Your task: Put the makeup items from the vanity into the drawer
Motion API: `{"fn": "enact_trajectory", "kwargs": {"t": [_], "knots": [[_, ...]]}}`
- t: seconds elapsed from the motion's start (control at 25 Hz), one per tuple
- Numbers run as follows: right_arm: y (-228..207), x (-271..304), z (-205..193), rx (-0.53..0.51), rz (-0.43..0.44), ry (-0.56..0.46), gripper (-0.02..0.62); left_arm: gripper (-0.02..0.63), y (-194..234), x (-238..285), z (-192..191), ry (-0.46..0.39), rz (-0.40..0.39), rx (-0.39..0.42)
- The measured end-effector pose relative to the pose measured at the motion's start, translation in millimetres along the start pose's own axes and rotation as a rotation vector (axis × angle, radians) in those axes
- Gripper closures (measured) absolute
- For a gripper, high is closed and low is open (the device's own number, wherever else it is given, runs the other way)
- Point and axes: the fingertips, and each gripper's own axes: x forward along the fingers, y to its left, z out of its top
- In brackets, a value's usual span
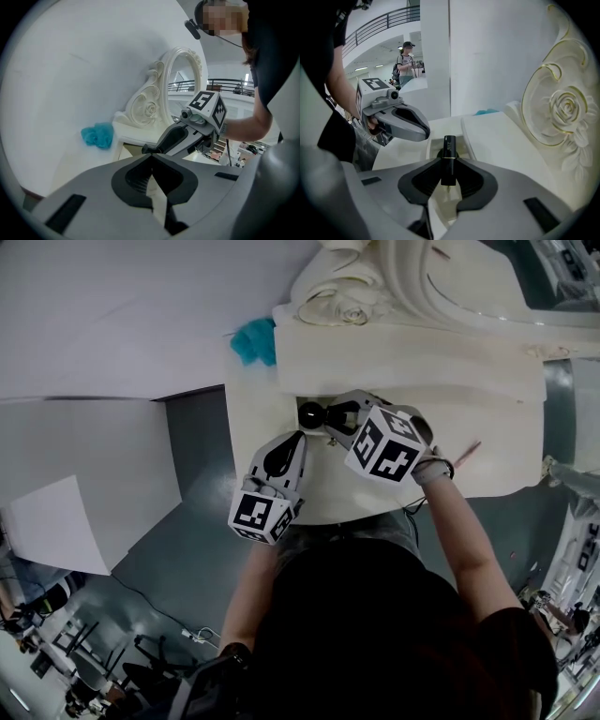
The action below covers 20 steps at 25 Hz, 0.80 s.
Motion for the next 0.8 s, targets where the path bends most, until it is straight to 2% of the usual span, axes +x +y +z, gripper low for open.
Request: {"fn": "enact_trajectory", "kwargs": {"t": [0.36, 0.8], "knots": [[-1.2, 11.0, 4.3, 0.008, 0.015, 0.022, 0.486, 0.594, 13.5, -3.7, 0.8, -0.019, 0.024, -0.022], [1.0, 12.4, 3.6, -0.017, 0.1, 0.035, 0.486, 0.594, 16.5, -4.7, 0.6, -0.024, 0.029, -0.028]]}}
